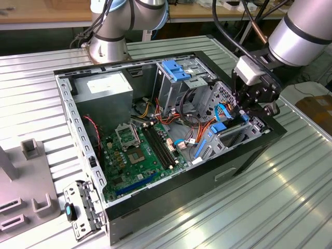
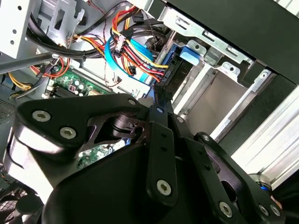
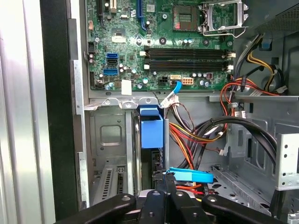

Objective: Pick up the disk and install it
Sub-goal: 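Insert the second disk wire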

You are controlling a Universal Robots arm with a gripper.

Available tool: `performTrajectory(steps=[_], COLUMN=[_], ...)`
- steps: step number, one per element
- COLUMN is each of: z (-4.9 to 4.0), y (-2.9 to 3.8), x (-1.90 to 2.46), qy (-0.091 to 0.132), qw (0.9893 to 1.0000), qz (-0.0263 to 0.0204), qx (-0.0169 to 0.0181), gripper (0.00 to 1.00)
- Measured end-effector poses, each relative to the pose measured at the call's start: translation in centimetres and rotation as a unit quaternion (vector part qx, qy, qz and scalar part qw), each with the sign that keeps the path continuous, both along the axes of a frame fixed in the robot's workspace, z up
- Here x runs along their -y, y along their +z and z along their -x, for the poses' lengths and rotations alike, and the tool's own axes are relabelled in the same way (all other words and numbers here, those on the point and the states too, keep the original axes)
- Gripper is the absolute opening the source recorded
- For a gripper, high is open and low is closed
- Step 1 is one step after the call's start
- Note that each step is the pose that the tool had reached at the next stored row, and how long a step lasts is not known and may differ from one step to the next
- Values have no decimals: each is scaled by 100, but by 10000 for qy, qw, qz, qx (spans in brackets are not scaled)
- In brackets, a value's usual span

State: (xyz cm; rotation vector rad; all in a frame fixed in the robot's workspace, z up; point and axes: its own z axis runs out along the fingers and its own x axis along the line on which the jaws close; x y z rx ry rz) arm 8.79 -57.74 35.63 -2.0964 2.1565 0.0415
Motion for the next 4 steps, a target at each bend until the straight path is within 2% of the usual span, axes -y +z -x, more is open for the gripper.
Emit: performTrajectory(steps=[4], z=[0], y=[0], x=[0], qy=[0], qw=[10000], qz=[-1], qx=[0], gripper=[11])
